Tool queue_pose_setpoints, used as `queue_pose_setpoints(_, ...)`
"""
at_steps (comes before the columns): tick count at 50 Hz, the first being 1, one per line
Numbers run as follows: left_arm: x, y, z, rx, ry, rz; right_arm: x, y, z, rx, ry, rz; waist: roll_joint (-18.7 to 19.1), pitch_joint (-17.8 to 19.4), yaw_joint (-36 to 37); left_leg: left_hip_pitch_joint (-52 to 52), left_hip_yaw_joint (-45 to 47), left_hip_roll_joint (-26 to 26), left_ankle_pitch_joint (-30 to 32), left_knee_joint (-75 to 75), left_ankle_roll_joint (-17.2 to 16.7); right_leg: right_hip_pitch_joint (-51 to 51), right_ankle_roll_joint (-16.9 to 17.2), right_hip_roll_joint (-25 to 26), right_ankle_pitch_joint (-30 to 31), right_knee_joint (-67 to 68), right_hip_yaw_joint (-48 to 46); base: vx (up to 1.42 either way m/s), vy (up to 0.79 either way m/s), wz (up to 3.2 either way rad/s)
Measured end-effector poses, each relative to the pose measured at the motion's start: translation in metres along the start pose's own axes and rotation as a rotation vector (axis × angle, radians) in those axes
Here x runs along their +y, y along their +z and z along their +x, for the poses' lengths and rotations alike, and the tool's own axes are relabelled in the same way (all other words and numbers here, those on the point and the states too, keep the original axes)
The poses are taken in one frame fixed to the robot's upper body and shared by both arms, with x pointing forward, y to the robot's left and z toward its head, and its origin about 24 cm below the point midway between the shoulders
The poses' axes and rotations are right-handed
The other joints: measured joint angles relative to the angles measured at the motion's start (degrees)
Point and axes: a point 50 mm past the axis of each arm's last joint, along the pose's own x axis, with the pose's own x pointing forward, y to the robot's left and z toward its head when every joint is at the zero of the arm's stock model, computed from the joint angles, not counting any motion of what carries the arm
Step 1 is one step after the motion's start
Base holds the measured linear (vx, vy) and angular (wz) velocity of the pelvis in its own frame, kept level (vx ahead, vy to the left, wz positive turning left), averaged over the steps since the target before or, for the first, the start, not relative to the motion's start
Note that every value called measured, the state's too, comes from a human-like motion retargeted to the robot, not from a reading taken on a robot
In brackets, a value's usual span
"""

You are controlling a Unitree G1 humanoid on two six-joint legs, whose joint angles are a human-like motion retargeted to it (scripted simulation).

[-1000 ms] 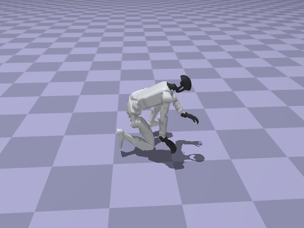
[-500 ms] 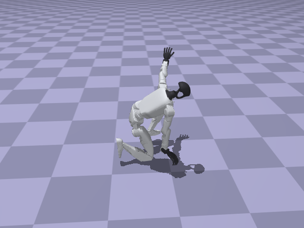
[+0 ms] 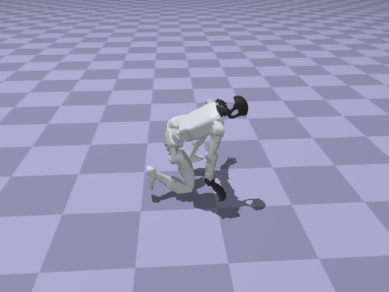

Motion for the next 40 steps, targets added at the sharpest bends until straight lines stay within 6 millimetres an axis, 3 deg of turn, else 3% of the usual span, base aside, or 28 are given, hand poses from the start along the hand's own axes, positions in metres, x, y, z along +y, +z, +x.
queue_pose_setpoints(2, -0.027, 0.088, -0.013, -0.265, -0.037, -0.060, 0.001, 0.018, -0.005, -0.029, 0.013, 0.056, -2.22, 0.00, -3.78, 0.00, 0.97, -1.82, 1.44, -1.75, -1.13, 2.16, 2.35, -1.37, -3.03, 0.24, -1.32, -0.11, -0.04, 0.54)
queue_pose_setpoints(3, -0.030, 0.130, -0.021, -0.314, -0.030, -0.220, 0.002, 0.031, -0.012, -0.041, 0.031, 0.079, -4.02, 0.00, -4.84, 0.00, 0.63, -1.22, 1.79, -1.74, -1.93, 0.65, 1.00, -0.09, -0.71, 0.47, -1.12, -0.12, -0.08, 0.09)
queue_pose_setpoints(4, -0.028, 0.161, -0.028, -0.493, 0.013, -0.116, 0.001, 0.050, -0.018, -0.077, 0.040, 0.126, -5.95, 0.00, -6.70, 0.00, 0.54, -1.00, 2.22, -2.10, -2.97, -0.08, 0.73, 0.54, 0.14, 0.65, -1.22, -0.12, -0.08, -0.05)
queue_pose_setpoints(5, -0.024, 0.185, -0.033, -0.734, 0.100, 0.119, -0.002, 0.071, -0.024, -0.126, 0.043, 0.184, -7.95, 0.00, -8.94, 0.00, 0.56, -0.97, 2.69, -2.64, -4.12, -0.40, 1.01, 0.84, 0.26, 0.80, -1.47, -0.14, -0.02, 0.08)
queue_pose_setpoints(7, -0.024, 0.231, -0.055, -0.923, 0.185, 0.159, -0.006, 0.092, -0.030, -0.170, 0.051, 0.240, -8.12, 0.00, -11.74, 0.00, 1.65, -0.65, 3.87, -3.54, -4.34, -0.61, 3.88, 3.70, 5.43, 0.63, -4.30, -0.11, 0.08, 0.11)
queue_pose_setpoints(8, -0.026, 0.246, -0.068, -0.968, 0.193, 0.127, -0.008, 0.097, -0.031, -0.187, 0.046, 0.255, -8.12, 0.00, -12.96, 0.00, 2.11, -0.83, 3.76, -3.42, -4.38, -0.62, 2.45, 2.00, 1.65, 1.14, -2.29, -0.01, 0.17, 0.13)
queue_pose_setpoints(10, -0.032, 0.268, -0.090, -1.006, 0.180, 0.041, -0.012, 0.106, -0.031, -0.211, 0.035, 0.286, -8.12, 0.00, -15.13, 0.00, 3.23, -1.05, 4.43, -3.74, -4.41, -0.80, 2.15, 1.17, 0.54, 1.35, -1.40, 0.00, 0.15, 0.14)
queue_pose_setpoints(13, -0.038, 0.275, -0.104, -0.997, 0.145, -0.033, -0.016, 0.112, -0.029, -0.231, 0.024, 0.306, -8.12, 0.00, -16.55, 0.00, 4.21, -1.18, 5.16, -3.84, -4.41, -0.92, 2.25, -0.12, 0.43, 1.01, -0.71, 0.03, 0.08, 0.05)
queue_pose_setpoints(15, -0.036, 0.269, -0.098, -0.988, 0.149, -0.028, -0.017, 0.112, -0.027, -0.230, 0.019, 0.305, -8.12, 0.00, -16.35, 0.00, 4.42, -1.22, 5.35, -3.61, -4.37, -0.90, 2.18, -1.41, 0.16, 0.67, -0.21, 0.08, 0.02, -0.01)
queue_pose_setpoints(17, -0.029, 0.251, -0.079, -0.935, 0.179, -0.017, -0.015, 0.104, -0.025, -0.206, 0.012, 0.291, -8.11, 0.00, -14.83, 0.00, 4.27, -1.04, 5.14, -2.97, -4.29, -0.77, 1.93, -2.68, -0.27, 0.36, 0.31, 0.12, -0.02, -0.13)
queue_pose_setpoints(20, -0.013, 0.202, -0.039, -0.694, 0.236, -0.051, -0.011, 0.081, -0.017, -0.151, -0.010, 0.221, -7.83, 0.00, -10.99, 0.00, 4.28, -0.52, 4.56, -1.76, -2.89, -0.81, 1.65, -3.88, -0.57, 0.12, 1.14, 0.10, 0.00, -0.12)
queue_pose_setpoints(23, 0.012, 0.126, 0.004, -0.377, 0.276, -0.037, -0.008, 0.037, -0.003, -0.088, -0.061, 0.100, -3.63, 0.00, -5.40, 0.00, 4.21, 0.08, 3.18, -0.27, -1.03, -0.66, 1.23, -4.08, -0.79, -0.10, 1.76, 0.11, 0.03, -0.17)
queue_pose_setpoints(27, 0.078, 0.011, 0.039, 0.016, 0.403, 0.049, -0.006, -0.009, 0.007, 0.052, -0.068, 0.004, 1.22, 0.00, 2.10, 0.00, 3.19, 0.72, 0.49, 1.42, 0.44, -0.41, 0.83, -4.19, -0.87, -0.87, 1.64, 0.12, 0.01, -0.21)
queue_pose_setpoints(30, 0.137, -0.055, 0.040, 0.257, 0.547, 0.077, -0.009, -0.053, 0.014, 0.150, -0.089, -0.080, 5.07, 0.00, 8.47, 0.00, 2.70, 0.90, -1.80, 2.40, 2.19, -0.43, 0.54, -4.70, -0.98, -1.46, 1.35, 0.11, 0.02, -0.12)
queue_pose_setpoints(33, 0.182, -0.100, 0.026, 0.429, 0.683, 0.108, -0.018, -0.101, 0.018, 0.255, -0.113, -0.170, 9.32, 0.00, 15.06, 0.00, 2.16, 1.18, -3.75, 3.37, 4.01, -0.33, 0.01, -5.07, -1.04, -1.96, 0.88, 0.09, 0.03, -0.14)
queue_pose_setpoints(35, 0.200, -0.126, 0.012, 0.517, 0.739, 0.174, -0.030, -0.136, 0.021, 0.280, -0.162, -0.251, 12.67, 0.00, 19.26, 0.00, 1.89, 1.24, -4.57, 3.82, 5.30, -0.33, -0.42, -5.17, -1.02, -2.23, 0.69, 0.07, 0.03, -0.14)
queue_pose_setpoints(38, 0.216, -0.164, -0.017, 0.672, 0.844, 0.200, -0.043, -0.165, 0.025, 0.372, -0.184, -0.297, 16.35, 0.00, 22.77, 0.00, 1.29, 1.61, -5.36, 4.41, 5.79, -0.30, -1.11, -5.19, -0.89, -2.54, 0.33, 0.04, 0.01, -0.10)
queue_pose_setpoints(40, 0.219, -0.189, -0.039, 0.777, 0.912, 0.176, -0.050, -0.173, 0.029, 0.387, -0.206, -0.318, 17.78, 0.00, 23.25, 0.00, 1.24, 1.62, -5.48, 4.41, 5.83, -0.62, -1.45, -5.32, -0.77, -2.63, 0.37, 0.00, 0.00, 0.00)
